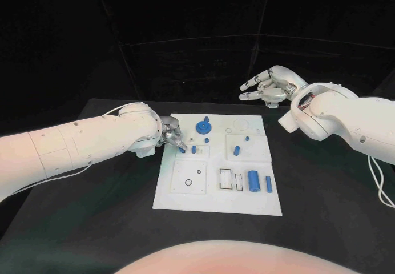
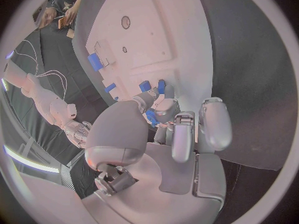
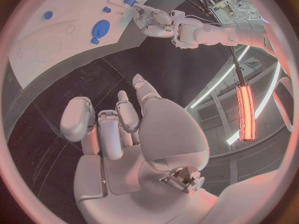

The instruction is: Assemble the parts on the task board

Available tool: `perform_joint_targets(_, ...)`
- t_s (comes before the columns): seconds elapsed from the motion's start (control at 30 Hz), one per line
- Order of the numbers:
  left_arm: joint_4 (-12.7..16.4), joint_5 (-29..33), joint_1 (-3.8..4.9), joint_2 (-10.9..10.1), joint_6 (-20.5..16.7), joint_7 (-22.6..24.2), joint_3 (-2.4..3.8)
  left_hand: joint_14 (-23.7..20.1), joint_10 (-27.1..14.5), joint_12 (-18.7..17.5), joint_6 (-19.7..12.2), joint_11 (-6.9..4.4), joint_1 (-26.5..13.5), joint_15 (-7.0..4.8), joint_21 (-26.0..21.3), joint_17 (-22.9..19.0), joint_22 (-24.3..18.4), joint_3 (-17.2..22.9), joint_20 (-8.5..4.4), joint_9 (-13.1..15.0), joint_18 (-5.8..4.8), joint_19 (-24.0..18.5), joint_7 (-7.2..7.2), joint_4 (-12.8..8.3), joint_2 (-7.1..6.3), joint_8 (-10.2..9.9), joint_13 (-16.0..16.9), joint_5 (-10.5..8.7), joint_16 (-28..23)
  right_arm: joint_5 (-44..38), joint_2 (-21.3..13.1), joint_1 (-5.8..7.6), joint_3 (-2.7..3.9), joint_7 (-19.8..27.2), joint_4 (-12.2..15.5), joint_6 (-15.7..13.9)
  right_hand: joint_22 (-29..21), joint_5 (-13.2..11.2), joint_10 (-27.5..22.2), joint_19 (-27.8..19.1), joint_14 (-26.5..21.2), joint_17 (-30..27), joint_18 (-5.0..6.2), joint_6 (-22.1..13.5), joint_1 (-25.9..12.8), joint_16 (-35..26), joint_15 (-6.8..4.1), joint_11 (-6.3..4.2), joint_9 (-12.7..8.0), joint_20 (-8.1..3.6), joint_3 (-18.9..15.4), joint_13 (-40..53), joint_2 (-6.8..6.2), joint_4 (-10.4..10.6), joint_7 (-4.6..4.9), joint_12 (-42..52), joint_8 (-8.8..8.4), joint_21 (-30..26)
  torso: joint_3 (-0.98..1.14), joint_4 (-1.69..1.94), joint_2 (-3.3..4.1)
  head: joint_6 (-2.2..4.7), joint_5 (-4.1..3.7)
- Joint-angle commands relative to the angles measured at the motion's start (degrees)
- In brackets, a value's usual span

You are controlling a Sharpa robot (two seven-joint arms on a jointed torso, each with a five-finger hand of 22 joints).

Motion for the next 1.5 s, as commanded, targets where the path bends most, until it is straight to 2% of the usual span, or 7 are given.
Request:
perform_joint_targets(0.03, 0.11, -0.42, 0.01, 0.1, 0.68, -0.27, -0.01, 5.96, 0.16, -0.33, 0.05, -0.09, -0.03, -0.29, -0.3, 15.09, -0.06, 3.77, 0.02, -0.01, 0.03, -0.02, -0.31, -3.28, 0.46, 0.38, -0.07, 0.3, 0.18, -0.09, 0.11, 0.1, 0.03, 0.55, 0.02, 0.27, -0.09, 0.24, -0.38, -0.51, 3.28, 2.36, 0.76, 0.3, 0.06, -0.37, -0.28, 0.06, -0.05, -0.07, -0.36, -0.05, 0.7, 0.01, 0.01, -0.2, 0.21, -0.24, 0.07, -0.05, 0.02, 0.06, 0.01)
perform_joint_targets(0.17, -0.01, -0.41, 0.02, 0.37, 0.77, -0.27, -0.01, 5.96, 0.25, -0.27, 0.16, -0.1, -0.58, -0.29, -0.28, 15.09, 0.01, 3.88, 0.02, 0.13, 0.02, 0.0, -0.34, -3.07, 0.19, 0.63, -0.01, 0.29, 0.18, -0.09, 0.16, 0.1, 0.03, 0.54, 0.03, 0.27, -0.09, 0.24, -0.38, -0.51, 3.28, 2.36, 0.76, 0.3, 0.06, -0.37, -0.28, 0.06, -0.05, -0.07, -0.36, -0.05, 0.7, 0.01, 0.01, -0.2, 0.21, -0.24, 0.08, -0.1, 0.02, -0.01, 0.03)
perform_joint_targets(0.47, -0.74, -0.41, 0.04, 1.07, 1.92, -0.32, -0.01, 5.96, 0.64, 0.0, 1.2, -0.43, -4.87, -0.52, -0.19, 15.09, 0.27, 1.15, -0.12, 0.55, -0.01, 0.13, -0.86, -0.76, -1.97, 1.56, 0.11, 0.28, 0.18, -0.09, 0.11, 0.1, 0.03, 0.5, 0.09, 0.24, -0.09, 0.24, -0.38, -0.51, 3.28, 2.36, 0.76, 0.3, 0.06, -0.37, -0.28, 0.06, -0.05, -0.07, -0.36, -0.05, 0.7, 0.01, 0.01, -0.2, 0.21, -0.24, 0.12, -0.14, 0.01, -0.12, -0.05)
perform_joint_targets(0.67, -1.27, -0.41, 0.05, 1.29, 2.97, -0.5, -0.01, 5.96, 0.82, 0.21, 2.37, -0.88, -6.41, -0.89, 0.04, 15.09, 0.65, -0.12, -0.4, 0.93, -0.07, 0.35, -1.42, 0.17, -2.34, 2.52, 0.31, 0.28, 0.18, -0.09, 0.11, 0.1, 0.03, 0.49, 0.11, 0.22, -0.16, 0.24, -0.42, -0.53, 3.28, 2.33, 0.77, 0.29, 0.07, -0.39, -0.28, 0.07, -0.06, -0.07, -0.4, -0.11, 0.77, 0.03, 0.02, -0.25, 0.21, -0.28, 0.09, -0.05, 0.02, -0.17, -0.22)
perform_joint_targets(1.0, -1.94, -0.45, 0.07, 1.52, 1.95, -0.56, 0.0, 5.96, 0.95, 0.31, 2.7, -1.13, -7.93, -1.16, -0.02, 15.09, 0.66, -1.4, -0.71, 1.23, -0.08, 0.38, -1.68, 1.1, -2.62, 3.21, 0.37, 0.28, 0.18, -0.09, 0.22, 0.1, 0.03, 0.49, 0.07, 0.22, -0.23, 0.24, -0.45, -0.56, 3.28, 2.31, 0.78, 0.28, 0.06, -0.41, -0.28, 0.07, -0.06, -0.07, -0.43, -0.17, 0.78, 0.05, 0.03, -0.3, 0.21, -0.32, 0.06, -0.04, 0.0, -0.22, -0.21)
perform_joint_targets(1.23, -2.56, -0.46, 0.09, 1.66, 0.7, -0.5, 0.01, 5.96, 1.06, 0.45, 2.93, -1.08, -11.55, -1.17, 0.0, 15.09, 0.82, -5.25, -0.8, 1.51, -0.13, 0.47, -1.63, 3.82, -3.4, 3.9, 0.42, 0.28, 0.18, -0.09, 0.3, 0.1, 0.03, 0.52, 0.0, 0.23, -0.23, 0.24, -0.45, -0.56, 3.28, 2.31, 0.78, 0.28, 0.06, -0.41, -0.28, 0.07, -0.06, -0.07, -0.43, -0.17, 0.78, 0.05, 0.03, -0.3, 0.21, -0.32, 0.06, -0.04, -0.01, -0.13, -0.21)
perform_joint_targets(1.5, -2.97, -0.46, 0.11, 1.64, -0.21, -0.43, 0.02, 5.96, 1.09, 0.55, 2.84, -1.13, -12.11, -1.22, 0.0, 15.09, 0.91, -7.21, -0.85, 1.62, -0.14, 0.52, -1.69, 4.64, -3.43, 4.23, 0.49, 0.28, 0.18, -0.09, 0.3, 0.1, 0.03, 0.51, -0.03, 0.24, -0.22, 0.24, -0.48, -0.55, 3.27, 2.26, 0.78, 0.27, 0.02, -0.43, -0.28, 0.07, -0.07, -0.07, -0.47, -0.21, 0.79, 0.08, 0.03, -0.34, 0.21, -0.32, 0.07, -0.06, 0.03, -0.16, -0.24)
